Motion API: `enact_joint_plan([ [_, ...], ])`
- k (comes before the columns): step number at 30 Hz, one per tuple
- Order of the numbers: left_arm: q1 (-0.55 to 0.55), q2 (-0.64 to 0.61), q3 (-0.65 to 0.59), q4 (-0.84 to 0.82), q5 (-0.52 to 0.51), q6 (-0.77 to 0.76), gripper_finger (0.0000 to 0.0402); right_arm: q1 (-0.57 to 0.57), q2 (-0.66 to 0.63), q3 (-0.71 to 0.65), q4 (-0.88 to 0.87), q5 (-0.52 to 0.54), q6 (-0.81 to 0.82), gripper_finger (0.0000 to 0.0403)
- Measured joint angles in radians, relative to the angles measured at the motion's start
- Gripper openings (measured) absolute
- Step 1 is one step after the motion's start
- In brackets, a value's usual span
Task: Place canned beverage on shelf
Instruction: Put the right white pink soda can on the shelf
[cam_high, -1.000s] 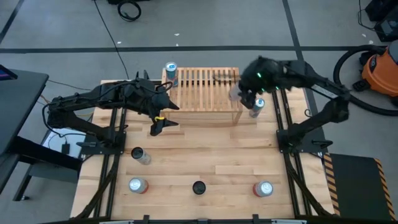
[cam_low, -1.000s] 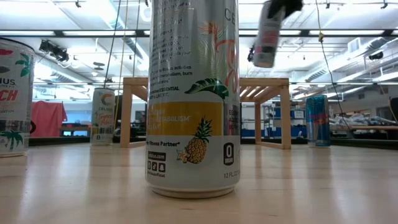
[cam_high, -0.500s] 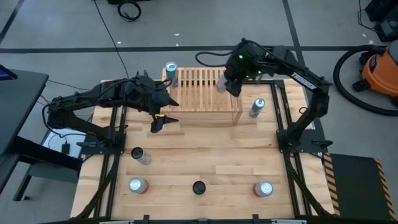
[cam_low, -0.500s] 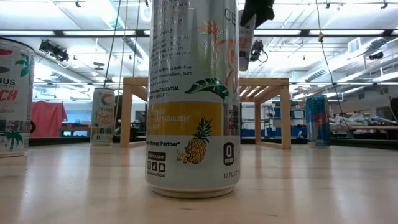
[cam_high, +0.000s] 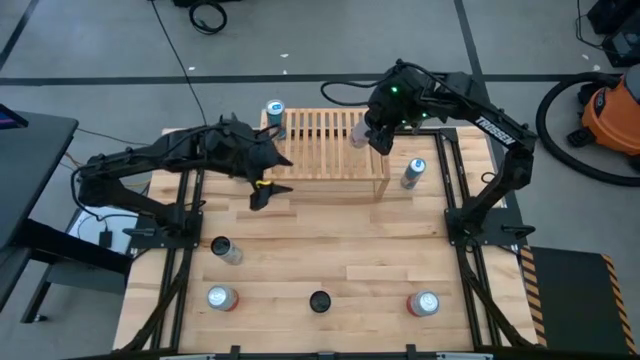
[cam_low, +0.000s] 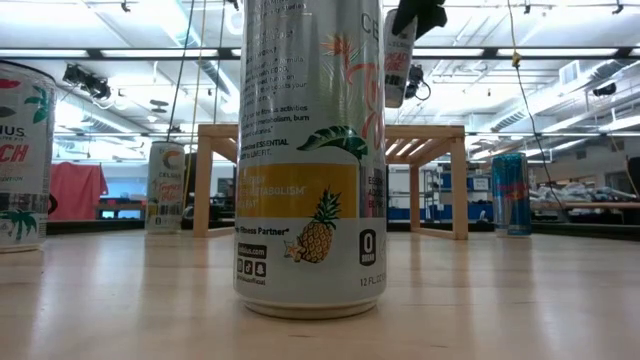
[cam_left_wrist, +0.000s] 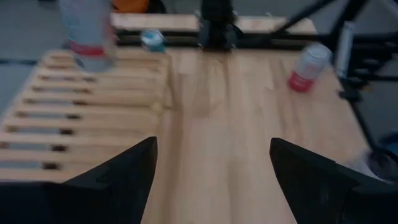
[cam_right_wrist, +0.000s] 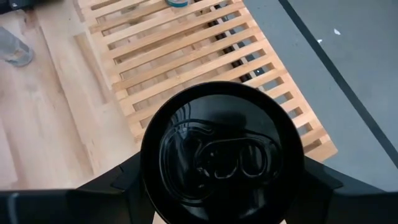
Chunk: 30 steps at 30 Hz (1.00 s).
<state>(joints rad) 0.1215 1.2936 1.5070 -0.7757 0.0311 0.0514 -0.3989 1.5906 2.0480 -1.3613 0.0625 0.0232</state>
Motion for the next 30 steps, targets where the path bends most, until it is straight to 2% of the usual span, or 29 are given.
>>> enact_joint_plan([
  [3, 0.007, 0.023, 0.000, 0.070, -0.042, 0.036, 0.0314, 0.014, 0.000, 0.000, 0.001, -0.027, 0.001, 0.0260],
  [10, 0.046, 0.072, 0.002, 0.171, -0.035, 0.147, 0.0314, 0.038, -0.001, 0.000, -0.001, -0.106, -0.009, 0.0260],
  [18, 0.140, 0.170, 0.000, 0.311, -0.033, 0.123, 0.0314, 0.059, -0.001, 0.000, 0.031, -0.152, -0.061, 0.0260],
  [20, 0.158, 0.197, 0.000, 0.347, -0.006, 0.089, 0.0314, 0.059, -0.001, 0.000, 0.051, -0.174, -0.061, 0.0260],
  [23, 0.168, 0.236, 0.000, 0.391, 0.056, 0.068, 0.0314, 0.060, -0.001, 0.000, 0.072, -0.194, -0.061, 0.0260],
  [30, 0.161, 0.298, 0.000, 0.508, 0.075, 0.072, 0.0314, 0.068, 0.006, 0.000, 0.104, -0.218, -0.044, 0.0260],
])
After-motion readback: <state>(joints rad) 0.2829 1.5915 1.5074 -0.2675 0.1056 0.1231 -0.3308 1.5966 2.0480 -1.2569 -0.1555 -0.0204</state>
